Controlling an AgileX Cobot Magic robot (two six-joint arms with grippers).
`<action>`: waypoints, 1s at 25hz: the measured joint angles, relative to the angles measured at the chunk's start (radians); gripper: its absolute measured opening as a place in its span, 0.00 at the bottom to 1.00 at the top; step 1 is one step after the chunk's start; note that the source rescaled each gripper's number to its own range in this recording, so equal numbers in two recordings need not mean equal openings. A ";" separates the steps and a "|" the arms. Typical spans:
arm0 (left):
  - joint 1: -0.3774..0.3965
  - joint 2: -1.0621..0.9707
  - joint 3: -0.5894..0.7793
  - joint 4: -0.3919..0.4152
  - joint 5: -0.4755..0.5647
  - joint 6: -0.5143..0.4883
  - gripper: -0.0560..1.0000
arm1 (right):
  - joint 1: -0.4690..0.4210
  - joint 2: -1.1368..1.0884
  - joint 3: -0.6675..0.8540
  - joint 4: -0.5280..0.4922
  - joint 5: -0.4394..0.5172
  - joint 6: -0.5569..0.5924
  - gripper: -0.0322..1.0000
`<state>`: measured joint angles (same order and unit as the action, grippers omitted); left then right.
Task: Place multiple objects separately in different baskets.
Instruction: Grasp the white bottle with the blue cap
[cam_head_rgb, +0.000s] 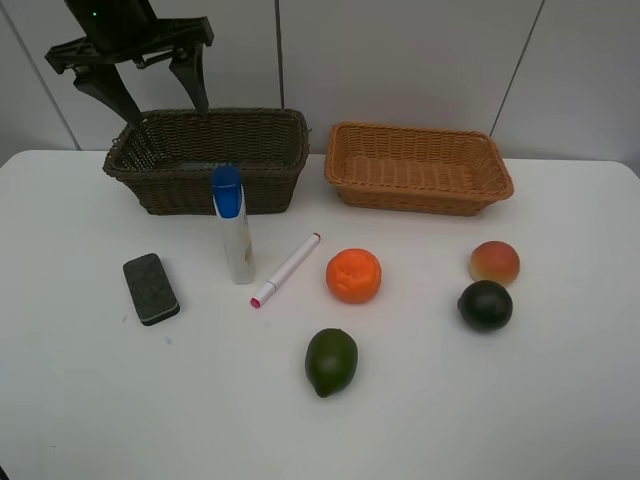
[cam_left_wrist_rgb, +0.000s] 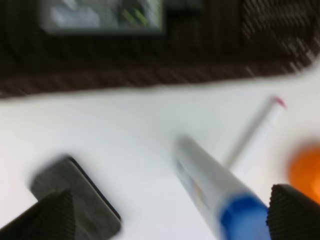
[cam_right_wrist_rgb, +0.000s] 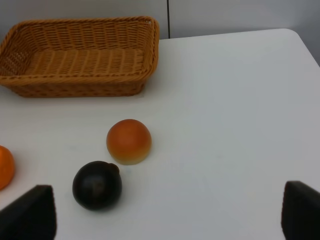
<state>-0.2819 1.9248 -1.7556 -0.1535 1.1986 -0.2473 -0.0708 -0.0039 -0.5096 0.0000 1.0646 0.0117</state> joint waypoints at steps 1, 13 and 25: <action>-0.031 -0.020 0.024 -0.001 0.000 -0.014 0.94 | 0.000 0.000 0.000 0.000 0.000 0.000 1.00; -0.258 0.011 0.102 0.027 0.001 -0.112 0.94 | 0.000 0.000 0.000 0.000 0.000 0.000 1.00; -0.259 0.182 0.104 0.085 0.002 -0.146 0.94 | 0.000 0.000 0.000 0.000 0.000 0.000 1.00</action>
<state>-0.5412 2.1067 -1.6512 -0.0689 1.2005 -0.3935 -0.0708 -0.0039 -0.5096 0.0000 1.0646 0.0117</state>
